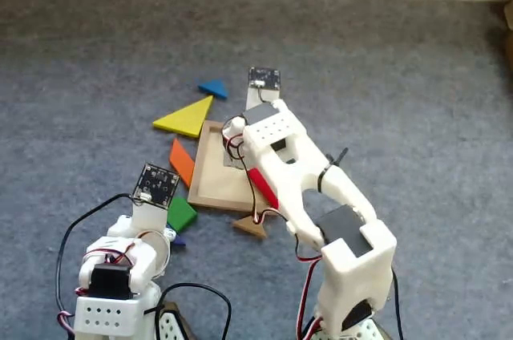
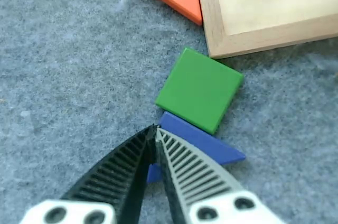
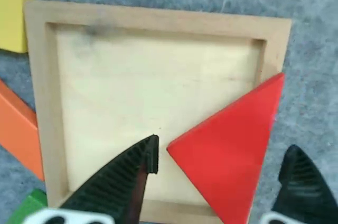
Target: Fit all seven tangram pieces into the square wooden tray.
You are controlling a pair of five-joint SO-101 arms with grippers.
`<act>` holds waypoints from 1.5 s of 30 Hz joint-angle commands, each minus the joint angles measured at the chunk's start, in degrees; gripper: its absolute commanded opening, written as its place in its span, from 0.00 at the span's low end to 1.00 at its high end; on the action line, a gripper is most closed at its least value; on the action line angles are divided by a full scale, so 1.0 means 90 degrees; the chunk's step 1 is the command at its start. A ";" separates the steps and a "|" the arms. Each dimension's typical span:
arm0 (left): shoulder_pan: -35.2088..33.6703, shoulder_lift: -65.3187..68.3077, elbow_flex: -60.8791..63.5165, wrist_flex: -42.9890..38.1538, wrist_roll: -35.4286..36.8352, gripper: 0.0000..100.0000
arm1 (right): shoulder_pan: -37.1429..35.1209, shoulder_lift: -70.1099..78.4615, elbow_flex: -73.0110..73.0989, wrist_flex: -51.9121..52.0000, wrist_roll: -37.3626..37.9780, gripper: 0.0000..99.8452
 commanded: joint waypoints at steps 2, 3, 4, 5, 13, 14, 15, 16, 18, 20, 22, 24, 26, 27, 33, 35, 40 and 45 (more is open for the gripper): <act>-0.0073 -0.0161 0.0122 0.0020 0.0049 0.01 | 0.0044 -0.0132 -0.0444 0.0073 -0.0029 0.38; -0.0073 -0.0161 0.0122 0.0020 0.0049 0.01 | 0.0034 -0.0132 -0.0542 0.0083 -0.0029 0.38; -0.0073 -0.0161 0.0122 0.0020 0.0049 0.01 | 0.0034 -0.0132 -0.0620 0.0103 -0.0029 0.38; -0.0073 -0.0161 0.0122 0.0020 0.0049 0.01 | 0.0044 -0.0142 -0.0708 0.0220 0.0039 0.38; -0.0073 -0.0161 0.0122 0.0020 0.0049 0.01 | 0.0083 -0.0132 -0.1734 0.1587 0.0684 0.32; -0.0073 -0.0161 0.0122 0.0020 0.0049 0.01 | 0.0083 -0.0132 -0.1744 0.1607 0.0694 0.28; -0.0073 -0.0161 0.0122 0.0020 0.0049 0.01 | 0.0083 -0.0122 -0.1734 0.1626 0.0694 0.26; -0.0073 -0.0161 0.0122 0.0020 0.0049 0.01 | 0.0083 -0.0103 -0.1724 0.1656 0.0694 0.23; -0.0073 -0.0161 0.0122 0.0020 0.0049 0.01 | 0.0083 -0.0083 -0.1597 0.1646 0.0733 0.19; -0.0073 -0.0161 0.0122 0.0020 0.0049 0.01 | 0.0083 -0.0093 -0.1353 0.1597 0.1026 0.16; -0.0073 -0.0161 0.0122 0.0020 0.0049 0.01 | 0.0083 -0.0093 -0.1109 0.1411 0.1201 0.13; -0.0073 -0.0161 0.0122 0.0020 0.0049 0.01 | 0.0093 -0.0083 -0.0835 0.1197 0.1250 0.10; -0.0073 -0.0161 0.0122 0.0020 0.0049 0.01 | 0.0093 -0.0083 -0.0571 0.0952 0.1260 0.08; -0.0073 -0.0161 0.0122 0.0020 0.0049 0.01 | 0.0093 -0.0083 -0.0464 0.0855 0.1260 0.07; -0.0073 -0.0161 0.0122 0.0020 0.0049 0.01 | 0.0083 -0.0083 -0.0220 0.0493 0.1260 0.07; -0.0073 -0.0161 0.0122 0.0020 0.0049 0.01 | 0.0083 -0.0073 -0.0220 0.0308 0.1260 0.07; -0.0073 -0.0161 0.0122 0.0020 0.0049 0.01 | 0.0083 -0.0073 -0.0181 -0.0161 0.1270 0.07; -0.0073 -0.0161 0.0122 0.0020 0.0049 0.01 | 0.0073 0.0220 -0.0210 -0.0181 0.1739 0.07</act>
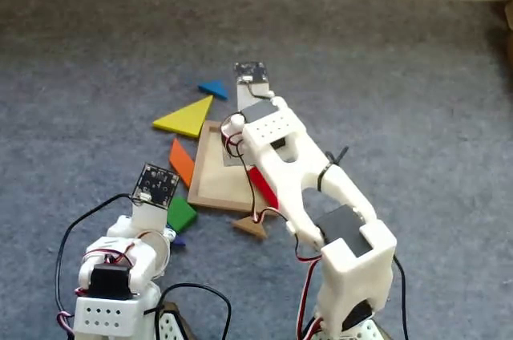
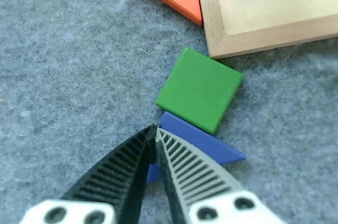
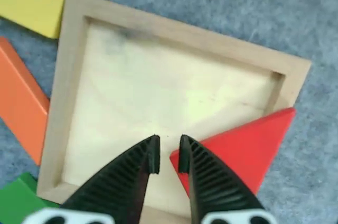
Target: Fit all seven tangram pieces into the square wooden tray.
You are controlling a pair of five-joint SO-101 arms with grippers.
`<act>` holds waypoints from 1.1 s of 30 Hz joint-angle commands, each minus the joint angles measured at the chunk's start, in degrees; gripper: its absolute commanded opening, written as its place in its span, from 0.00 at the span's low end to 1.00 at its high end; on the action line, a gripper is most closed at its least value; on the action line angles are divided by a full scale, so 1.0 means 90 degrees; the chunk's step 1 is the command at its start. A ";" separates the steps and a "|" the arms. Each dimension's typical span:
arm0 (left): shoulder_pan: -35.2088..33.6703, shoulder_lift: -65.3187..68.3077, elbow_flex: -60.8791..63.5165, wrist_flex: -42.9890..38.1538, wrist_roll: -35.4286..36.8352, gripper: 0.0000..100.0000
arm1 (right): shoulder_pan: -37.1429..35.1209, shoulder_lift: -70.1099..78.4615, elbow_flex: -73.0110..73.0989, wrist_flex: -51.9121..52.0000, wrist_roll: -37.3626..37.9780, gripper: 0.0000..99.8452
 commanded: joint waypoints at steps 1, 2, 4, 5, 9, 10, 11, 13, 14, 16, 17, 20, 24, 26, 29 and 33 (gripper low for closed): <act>-0.0073 -0.0161 0.0122 0.0020 0.0049 0.01 | 0.0083 0.0190 -0.0044 0.0034 0.0557 0.07; -0.0073 -0.0161 0.0122 0.0020 0.0049 0.01 | 0.0083 0.0181 -0.0063 0.0230 0.0625 0.07; -0.0073 -0.0161 0.0122 0.0020 0.0049 0.01 | 0.0073 0.0054 -0.0278 0.0620 0.0703 0.07; -0.0073 -0.0161 0.0122 0.0020 0.0049 0.01 | 0.0073 -0.0054 -0.0357 0.0796 0.0694 0.07; -0.0073 -0.0161 0.0122 0.0020 0.0049 0.01 | 0.0093 -0.0474 -0.0474 0.1245 0.0703 0.07; -0.0073 -0.0161 0.0122 0.0020 0.0049 0.01 | 0.0093 -0.0571 -0.0474 0.1265 0.0703 0.07; -0.0073 -0.0161 0.0122 0.0020 0.0049 0.01 | 0.0093 -0.0669 -0.0474 0.1275 0.0703 0.07; -0.0073 -0.0161 0.0122 0.0020 0.0049 0.01 | 0.0093 -0.0825 -0.0454 0.1314 0.0703 0.07; -0.0073 -0.0161 0.0122 0.0020 0.0049 0.01 | 0.0132 -0.0884 -0.0415 0.1460 0.0703 0.07; -0.0073 -0.0161 0.0122 0.0020 0.0049 0.01 | 0.0239 -0.1021 -0.0366 0.1705 0.0703 0.07; -0.0073 -0.0161 0.0122 0.0020 0.0049 0.01 | 0.0288 -0.1089 -0.0347 0.1792 0.0703 0.07; -0.0073 -0.0161 0.0122 0.0020 0.0049 0.01 | 0.0552 -0.1255 -0.0327 0.2085 0.0703 0.07; -0.0073 -0.0161 0.0122 0.0020 0.0049 0.01 | 0.0972 -0.1460 -0.0337 0.2554 0.0752 0.07; -0.0073 -0.0161 0.0122 0.0020 0.0049 0.01 | 0.1060 -0.1558 -0.0327 0.2720 0.1094 0.07; -0.0073 -0.0161 0.0122 0.0020 0.0049 0.01 | 0.1089 -0.1636 -0.0142 0.2847 0.1358 0.07; -0.0073 -0.0161 0.0122 0.0020 0.0049 0.01 | 0.1431 -0.1705 0.0571 0.2212 0.1377 0.07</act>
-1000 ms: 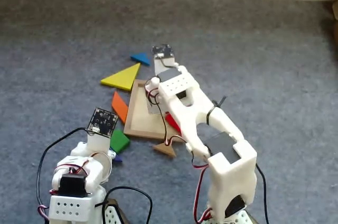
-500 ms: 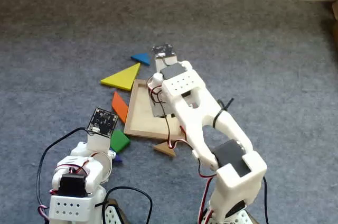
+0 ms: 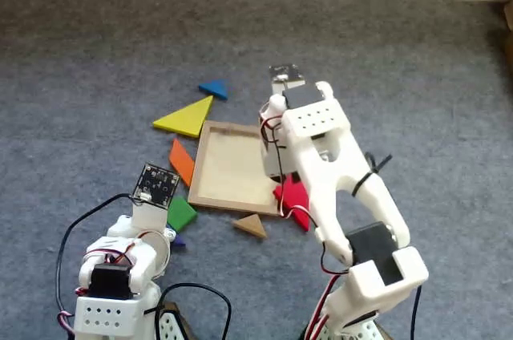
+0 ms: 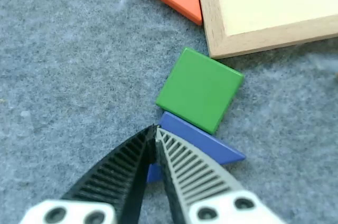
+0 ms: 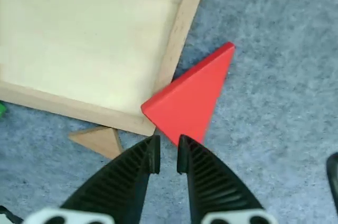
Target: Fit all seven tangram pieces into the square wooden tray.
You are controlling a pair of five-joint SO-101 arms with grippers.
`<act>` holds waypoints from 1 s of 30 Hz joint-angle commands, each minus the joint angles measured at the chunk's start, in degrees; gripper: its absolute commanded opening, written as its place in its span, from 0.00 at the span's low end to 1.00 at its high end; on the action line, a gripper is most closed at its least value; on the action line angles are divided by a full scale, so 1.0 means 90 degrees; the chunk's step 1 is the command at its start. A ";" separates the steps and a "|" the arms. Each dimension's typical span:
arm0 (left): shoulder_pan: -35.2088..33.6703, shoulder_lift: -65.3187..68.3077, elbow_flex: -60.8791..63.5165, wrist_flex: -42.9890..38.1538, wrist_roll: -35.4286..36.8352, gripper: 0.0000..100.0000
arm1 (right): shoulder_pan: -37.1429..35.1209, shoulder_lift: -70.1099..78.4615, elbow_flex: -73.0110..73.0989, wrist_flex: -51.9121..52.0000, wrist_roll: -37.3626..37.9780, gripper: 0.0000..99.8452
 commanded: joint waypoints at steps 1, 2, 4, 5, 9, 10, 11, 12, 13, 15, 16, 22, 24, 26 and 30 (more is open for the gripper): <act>-0.0073 -0.0161 0.0122 0.0020 0.0049 0.01 | 0.0474 -0.0376 0.0698 -0.0757 0.0127 0.07; -0.0073 -0.0161 0.0122 0.0020 0.0049 0.01 | 0.0493 -0.0366 0.0913 -0.0991 0.0127 0.07; -0.0073 -0.0161 0.0122 0.0020 0.0049 0.01 | 0.0474 -0.0357 0.1294 -0.1363 0.0283 0.07; -0.0073 -0.0161 0.0122 0.0020 0.0049 0.01 | 0.0454 -0.0357 0.1431 -0.1509 0.0381 0.07; -0.0073 -0.0161 0.0122 0.0020 0.0049 0.01 | 0.0249 -0.0357 0.1744 -0.1978 0.0430 0.07; -0.0073 -0.0161 0.0122 0.0020 0.0049 0.01 | 0.0190 -0.0357 0.1753 -0.2046 0.0430 0.07; -0.0073 -0.0161 0.0122 0.0020 0.0049 0.01 | 0.0112 -0.0357 0.1753 -0.2085 0.0430 0.07; -0.0073 -0.0161 0.0122 0.0020 0.0049 0.01 | 0.0034 -0.0347 0.1753 -0.2085 0.0430 0.07; -0.0073 -0.0161 0.0122 0.0020 0.0049 0.01 | -0.0024 -0.0347 0.1753 -0.2115 0.0430 0.07; -0.0073 -0.0161 0.0122 0.0020 0.0049 0.01 | -0.0151 -0.0337 0.1753 -0.2183 0.0430 0.07; -0.0073 -0.0161 0.0122 0.0020 0.0049 0.01 | -0.0220 -0.0337 0.1753 -0.2232 0.0430 0.07; -0.0073 -0.0161 0.0122 0.0020 0.0049 0.01 | -0.0435 -0.0337 0.1753 -0.2505 0.0430 0.07; -0.0073 -0.0161 0.0122 0.0020 0.0049 0.01 | -0.0484 -0.0327 0.1753 -0.2574 0.0430 0.07; -0.0073 -0.0161 0.0122 0.0020 0.0049 0.01 | -0.0532 -0.0327 0.1753 -0.2662 0.0430 0.07; -0.0073 -0.0161 0.0122 0.0020 0.0049 0.01 | -0.0601 -0.0327 0.1753 -0.2857 0.0430 0.07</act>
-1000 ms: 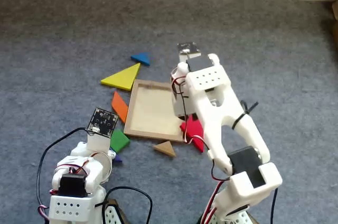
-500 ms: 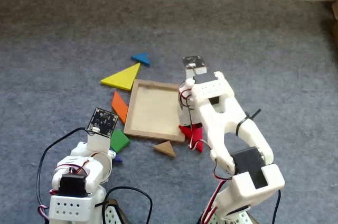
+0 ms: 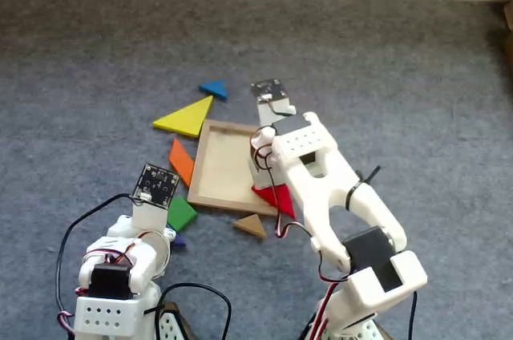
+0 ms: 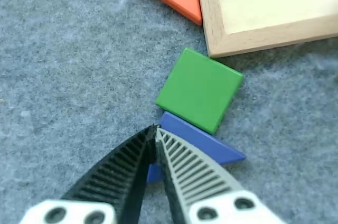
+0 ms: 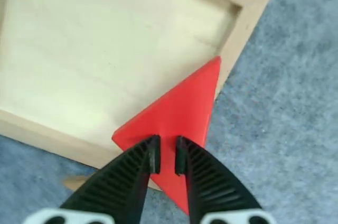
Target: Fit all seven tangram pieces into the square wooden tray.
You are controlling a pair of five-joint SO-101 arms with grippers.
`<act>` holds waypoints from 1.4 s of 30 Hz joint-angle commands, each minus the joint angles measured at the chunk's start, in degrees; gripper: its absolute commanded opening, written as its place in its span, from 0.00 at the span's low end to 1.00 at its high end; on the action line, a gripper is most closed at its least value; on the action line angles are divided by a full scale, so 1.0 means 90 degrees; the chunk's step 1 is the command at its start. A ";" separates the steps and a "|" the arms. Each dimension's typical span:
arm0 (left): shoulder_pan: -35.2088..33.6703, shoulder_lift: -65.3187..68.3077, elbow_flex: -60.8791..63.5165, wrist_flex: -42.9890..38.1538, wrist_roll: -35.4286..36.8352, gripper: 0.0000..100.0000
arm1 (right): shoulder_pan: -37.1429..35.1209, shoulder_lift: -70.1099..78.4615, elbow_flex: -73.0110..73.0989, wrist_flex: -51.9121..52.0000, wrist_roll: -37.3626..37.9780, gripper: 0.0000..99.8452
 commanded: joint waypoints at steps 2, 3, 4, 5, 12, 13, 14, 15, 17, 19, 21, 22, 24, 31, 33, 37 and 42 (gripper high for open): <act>-0.0073 -0.0161 0.0122 0.0020 0.0049 0.01 | -0.0190 -0.0249 -0.0024 -0.0347 0.0088 0.07; -0.0073 -0.0161 0.0122 0.0020 0.0049 0.01 | -0.0220 -0.0249 -0.0024 -0.0386 0.0088 0.07; -0.0073 -0.0161 0.0122 0.0020 0.0049 0.01 | -0.0249 -0.0249 -0.0024 -0.0425 0.0088 0.07; -0.0073 -0.0161 0.0122 0.0020 0.0049 0.01 | -0.0259 -0.0249 -0.0024 -0.0474 0.0088 0.07; -0.0073 -0.0161 0.0122 0.0020 0.0049 0.01 | -0.0435 -0.0239 -0.0024 -0.0747 0.0088 0.07; -0.0073 -0.0161 0.0122 0.0020 0.0049 0.01 | -0.0444 -0.0220 -0.0015 -0.0786 0.0078 0.07; -0.0073 -0.0161 0.0122 0.0020 0.0049 0.01 | -0.0464 -0.0122 -0.0024 -0.0757 -0.0029 0.07; -0.0073 -0.0161 0.0122 0.0020 0.0049 0.01 | -0.0484 0.0015 -0.0024 -0.0737 -0.0166 0.07; -0.0073 -0.0161 0.0122 0.0020 0.0049 0.01 | -0.0503 0.0396 -0.0073 -0.0767 -0.0303 0.07; -0.0073 -0.0161 0.0122 0.0020 0.0049 0.01 | -0.0503 0.0777 -0.0405 -0.0728 -0.0322 0.07; -0.0073 -0.0161 0.0122 0.0020 0.0049 0.01 | -0.0464 0.1021 -0.0737 -0.0650 -0.0342 0.07; -0.0073 -0.0161 0.0122 0.0020 0.0049 0.01 | -0.0464 0.1070 -0.0884 -0.0513 -0.0342 0.07; -0.0073 -0.0161 0.0122 0.0020 0.0049 0.01 | -0.0474 0.1089 -0.1167 -0.0317 -0.0342 0.07; -0.0073 -0.0161 0.0122 0.0020 0.0049 0.01 | -0.0425 0.1099 -0.1792 -0.0190 -0.0361 0.07; -0.0073 -0.0161 0.0122 0.0020 0.0049 0.01 | -0.0405 0.1079 -0.1832 -0.0093 -0.0361 0.07; -0.0073 -0.0161 0.0122 0.0020 0.0049 0.01 | -0.0659 0.1089 -0.2271 0.0317 -0.0361 0.07; -0.0073 -0.0161 0.0122 0.0020 0.0049 0.01 | -0.0845 0.1148 -0.2535 0.0288 -0.0361 0.07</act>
